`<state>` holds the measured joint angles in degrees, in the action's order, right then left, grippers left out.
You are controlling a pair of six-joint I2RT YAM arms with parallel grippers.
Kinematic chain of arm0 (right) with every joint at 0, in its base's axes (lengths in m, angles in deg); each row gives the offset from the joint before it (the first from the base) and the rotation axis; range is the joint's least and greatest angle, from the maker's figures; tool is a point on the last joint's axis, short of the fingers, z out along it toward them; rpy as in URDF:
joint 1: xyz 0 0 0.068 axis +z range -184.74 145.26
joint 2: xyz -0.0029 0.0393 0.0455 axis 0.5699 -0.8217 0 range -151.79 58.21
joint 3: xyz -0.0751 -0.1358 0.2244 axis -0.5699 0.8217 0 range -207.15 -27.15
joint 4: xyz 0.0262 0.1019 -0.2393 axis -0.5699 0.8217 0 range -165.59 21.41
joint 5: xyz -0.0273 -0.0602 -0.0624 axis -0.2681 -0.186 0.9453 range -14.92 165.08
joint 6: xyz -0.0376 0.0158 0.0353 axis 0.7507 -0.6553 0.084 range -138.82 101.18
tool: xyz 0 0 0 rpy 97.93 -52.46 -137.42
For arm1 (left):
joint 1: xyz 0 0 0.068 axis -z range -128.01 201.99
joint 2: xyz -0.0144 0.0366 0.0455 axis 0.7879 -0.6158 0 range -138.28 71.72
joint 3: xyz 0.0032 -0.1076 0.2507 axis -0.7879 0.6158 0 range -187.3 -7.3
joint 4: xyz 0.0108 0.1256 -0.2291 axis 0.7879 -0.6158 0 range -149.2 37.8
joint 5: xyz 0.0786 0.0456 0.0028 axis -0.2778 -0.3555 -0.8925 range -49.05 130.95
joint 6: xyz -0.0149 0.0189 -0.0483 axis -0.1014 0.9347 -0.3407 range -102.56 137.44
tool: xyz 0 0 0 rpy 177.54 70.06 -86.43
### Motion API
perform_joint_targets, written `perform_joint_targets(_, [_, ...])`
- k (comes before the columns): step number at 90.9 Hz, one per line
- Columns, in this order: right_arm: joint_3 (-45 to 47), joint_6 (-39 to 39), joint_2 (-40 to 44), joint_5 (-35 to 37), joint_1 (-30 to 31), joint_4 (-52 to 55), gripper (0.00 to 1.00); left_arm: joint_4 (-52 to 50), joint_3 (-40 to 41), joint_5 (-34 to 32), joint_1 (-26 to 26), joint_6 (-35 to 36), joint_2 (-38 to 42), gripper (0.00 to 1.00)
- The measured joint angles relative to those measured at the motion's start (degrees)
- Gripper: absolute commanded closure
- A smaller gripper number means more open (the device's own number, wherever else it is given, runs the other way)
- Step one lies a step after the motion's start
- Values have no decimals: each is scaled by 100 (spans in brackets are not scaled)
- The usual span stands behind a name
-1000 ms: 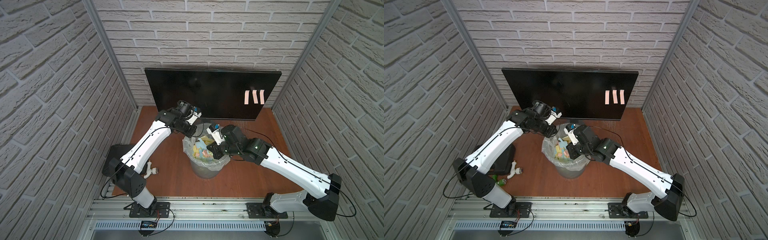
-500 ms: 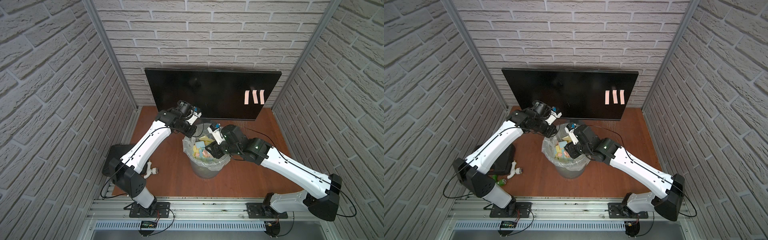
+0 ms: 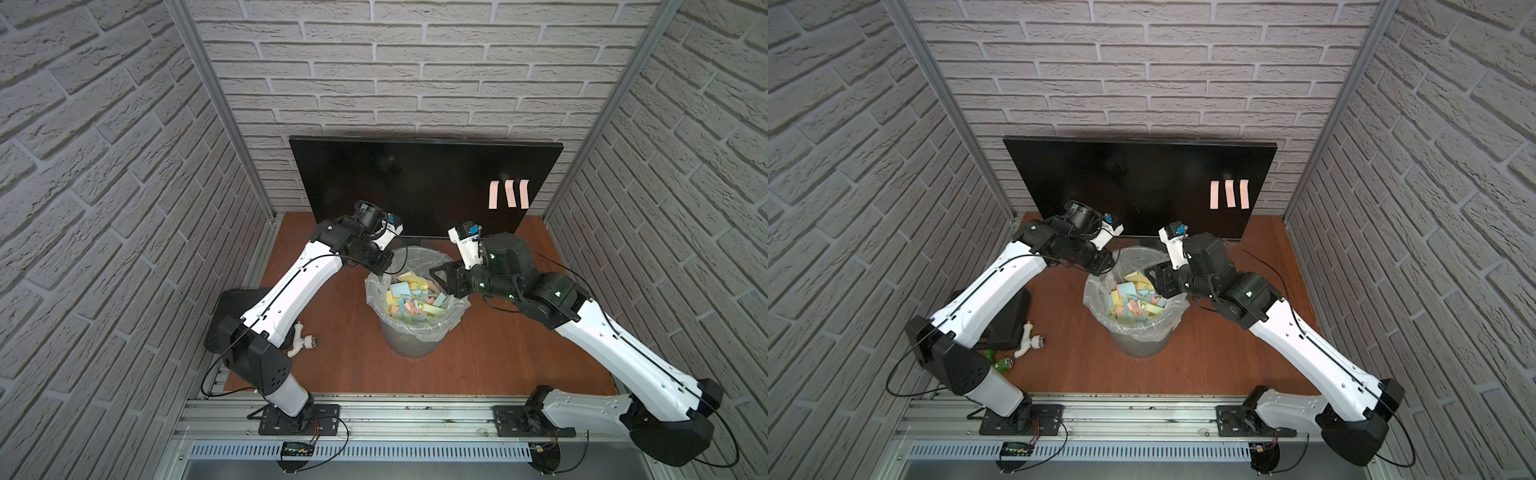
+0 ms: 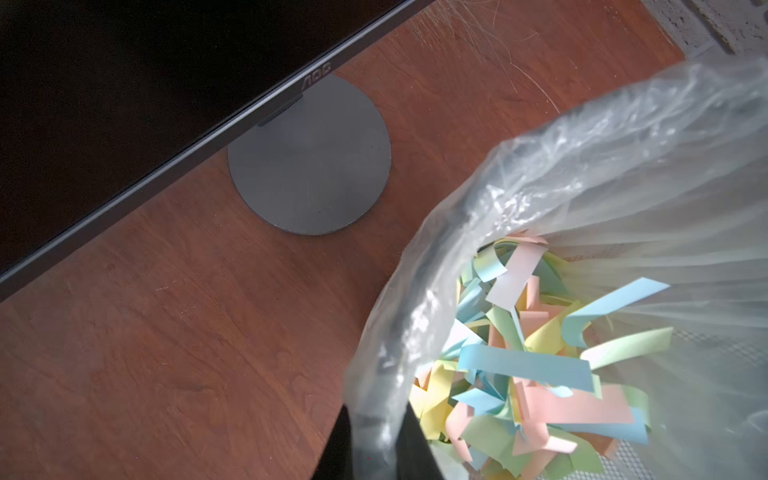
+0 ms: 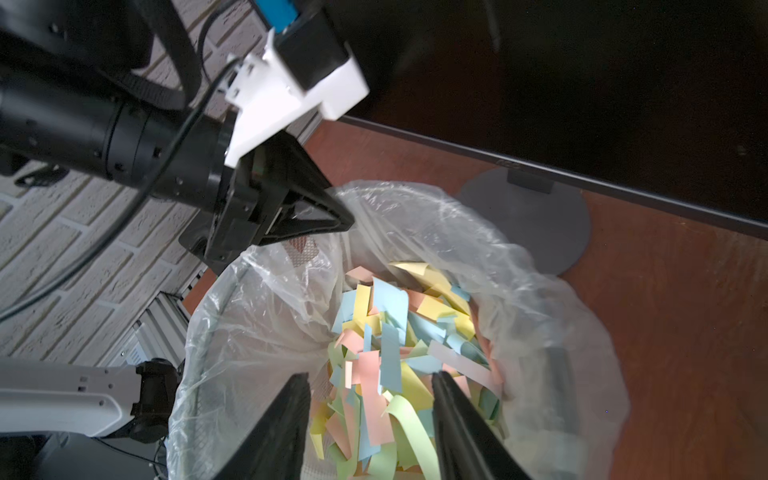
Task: Remove the sticky note from the monitor
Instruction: Place the sticky note in the trash bin, then tear off the sticky note from the monitor.
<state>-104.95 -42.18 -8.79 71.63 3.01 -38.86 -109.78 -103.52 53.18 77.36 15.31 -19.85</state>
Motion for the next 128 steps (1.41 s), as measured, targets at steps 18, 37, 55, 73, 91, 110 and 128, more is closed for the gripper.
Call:
perform_joint_targets(18, [48,-382,358,-457,-763,-94,50,0,0,0,0,2,0,83])
perform_joint_targets(37, [321,-844,815,-697,-1440,-136,50,0,0,0,0,0,0,83])
perform_joint_targets(55, [970,-1405,1172,-986,-2271,-208,51,0,0,0,0,0,0,83])
perform_joint_targets(73, [1624,-2044,1499,-1506,-3193,-505,51,0,0,0,0,2,0,83])
perform_joint_targets(91, [1967,-2608,1646,-2103,-3993,-979,51,0,0,0,0,2,0,83])
perform_joint_targets(110, [1923,-2879,1602,-2376,-4216,-1427,51,0,0,0,0,2,0,83])
perform_joint_targets(128, [1742,-3202,1311,-2465,-4594,-1930,50,0,0,0,0,2,0,83])
